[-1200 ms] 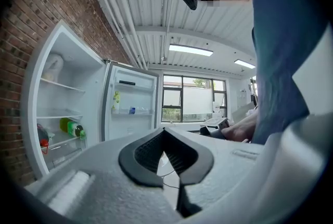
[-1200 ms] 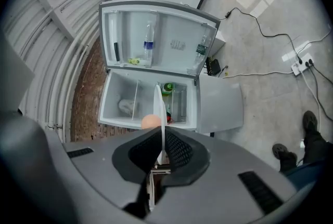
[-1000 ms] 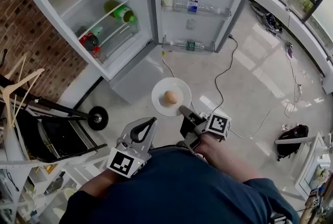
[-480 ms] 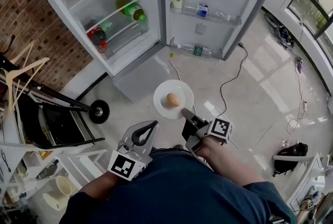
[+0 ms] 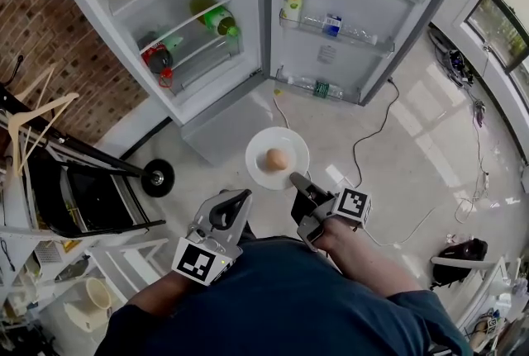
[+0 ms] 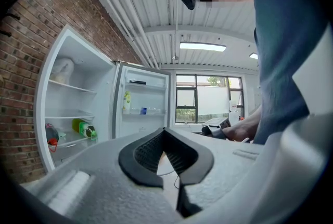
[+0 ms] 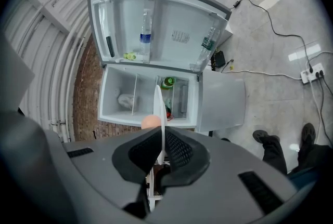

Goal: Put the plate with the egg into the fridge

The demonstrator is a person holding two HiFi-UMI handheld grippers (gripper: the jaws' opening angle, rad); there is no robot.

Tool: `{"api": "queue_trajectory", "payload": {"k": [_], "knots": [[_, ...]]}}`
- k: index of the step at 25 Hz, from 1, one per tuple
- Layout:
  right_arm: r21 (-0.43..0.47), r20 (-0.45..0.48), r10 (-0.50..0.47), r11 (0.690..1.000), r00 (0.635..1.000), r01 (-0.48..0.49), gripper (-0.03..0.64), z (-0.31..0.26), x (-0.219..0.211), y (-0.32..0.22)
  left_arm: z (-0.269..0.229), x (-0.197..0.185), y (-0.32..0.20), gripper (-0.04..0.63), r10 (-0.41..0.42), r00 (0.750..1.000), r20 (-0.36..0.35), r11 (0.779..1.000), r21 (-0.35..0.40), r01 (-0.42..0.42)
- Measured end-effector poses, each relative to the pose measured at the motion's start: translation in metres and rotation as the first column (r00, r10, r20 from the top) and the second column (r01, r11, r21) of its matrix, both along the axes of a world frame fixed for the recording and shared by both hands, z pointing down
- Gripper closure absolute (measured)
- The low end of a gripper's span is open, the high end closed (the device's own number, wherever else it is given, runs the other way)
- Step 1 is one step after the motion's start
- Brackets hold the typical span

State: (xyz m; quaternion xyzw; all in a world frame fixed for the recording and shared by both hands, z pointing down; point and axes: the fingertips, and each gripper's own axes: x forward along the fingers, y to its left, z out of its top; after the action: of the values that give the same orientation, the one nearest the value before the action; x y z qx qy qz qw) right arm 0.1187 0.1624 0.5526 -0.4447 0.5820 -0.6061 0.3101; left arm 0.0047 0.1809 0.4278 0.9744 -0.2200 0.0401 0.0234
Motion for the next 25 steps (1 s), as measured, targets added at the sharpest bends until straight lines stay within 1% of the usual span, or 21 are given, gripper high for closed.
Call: {"api": "queue_trajectory", "payload": {"k": [5, 7, 10, 19, 22, 25], "knots": [[0.005, -0.003, 0.026, 1.000, 1.000, -0.026, 0.597, -0.005, 0.003, -0.040, 0.000, 0.003, -0.038, 0.598, 0.044, 0.999, -0.020, 0.999, -0.014, -0.045], [0.009, -0.028, 0.036, 0.999, 0.999, -0.036, 0.597, -0.008, 0.006, -0.062, -0.001, 0.003, -0.061, 0.598, 0.058, 0.998, -0.024, 0.998, -0.012, -0.058], [0.019, -0.027, 0.054, 0.998, 0.998, -0.054, 0.597, -0.011, 0.002, -0.098, -0.002, 0.001, -0.098, 0.598, 0.078, 0.997, -0.030, 0.997, -0.003, -0.078], [-0.001, -0.025, 0.103, 0.995, 0.994, -0.103, 0.597, -0.019, -0.030, -0.207, -0.015, -0.032, -0.222, 0.598, 0.120, 0.992, -0.034, 0.993, -0.007, -0.120], [-0.005, -0.036, 0.113, 0.994, 0.993, -0.113, 0.597, -0.018, -0.036, -0.241, -0.014, -0.042, -0.255, 0.598, 0.125, 0.992, -0.029, 0.992, -0.008, -0.125], [-0.008, -0.041, 0.112, 0.994, 0.993, -0.112, 0.597, -0.017, -0.040, -0.272, -0.010, -0.048, -0.280, 0.598, 0.113, 0.993, -0.026, 0.993, -0.021, -0.113]]}}
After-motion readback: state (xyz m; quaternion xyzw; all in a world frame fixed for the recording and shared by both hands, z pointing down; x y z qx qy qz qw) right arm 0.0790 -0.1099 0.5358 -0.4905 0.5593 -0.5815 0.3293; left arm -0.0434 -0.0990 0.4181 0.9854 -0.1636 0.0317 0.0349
